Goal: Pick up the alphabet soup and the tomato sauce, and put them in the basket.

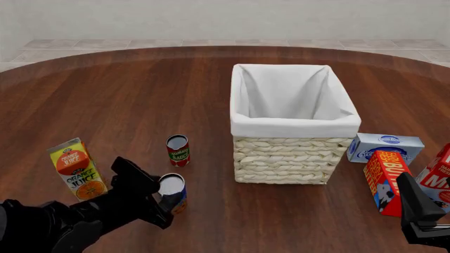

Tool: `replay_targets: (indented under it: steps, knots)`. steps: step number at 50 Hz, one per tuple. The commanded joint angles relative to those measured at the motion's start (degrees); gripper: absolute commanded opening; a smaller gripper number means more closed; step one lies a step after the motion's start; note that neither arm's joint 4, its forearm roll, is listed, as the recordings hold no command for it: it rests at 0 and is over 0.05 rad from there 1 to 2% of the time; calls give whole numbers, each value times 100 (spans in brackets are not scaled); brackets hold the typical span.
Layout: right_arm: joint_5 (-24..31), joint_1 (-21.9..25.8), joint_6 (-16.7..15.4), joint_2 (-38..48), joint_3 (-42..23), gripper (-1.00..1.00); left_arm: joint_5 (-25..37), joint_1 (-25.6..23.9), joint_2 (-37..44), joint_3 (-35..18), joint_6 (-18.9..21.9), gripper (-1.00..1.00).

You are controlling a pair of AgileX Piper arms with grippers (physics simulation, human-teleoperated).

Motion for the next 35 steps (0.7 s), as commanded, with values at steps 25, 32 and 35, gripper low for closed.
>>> replay_targets:
  steps: [25,32,35]
  knots:
    - [5,32,-12,-11,0,100,443,19,-490,-53,60,-100]
    - [5,55,-18,-13,0,100,835,51,-962,-115,125,-100]
    - [9,56,-8,-19,0,100,987,45,-1155,-132,135,-100]
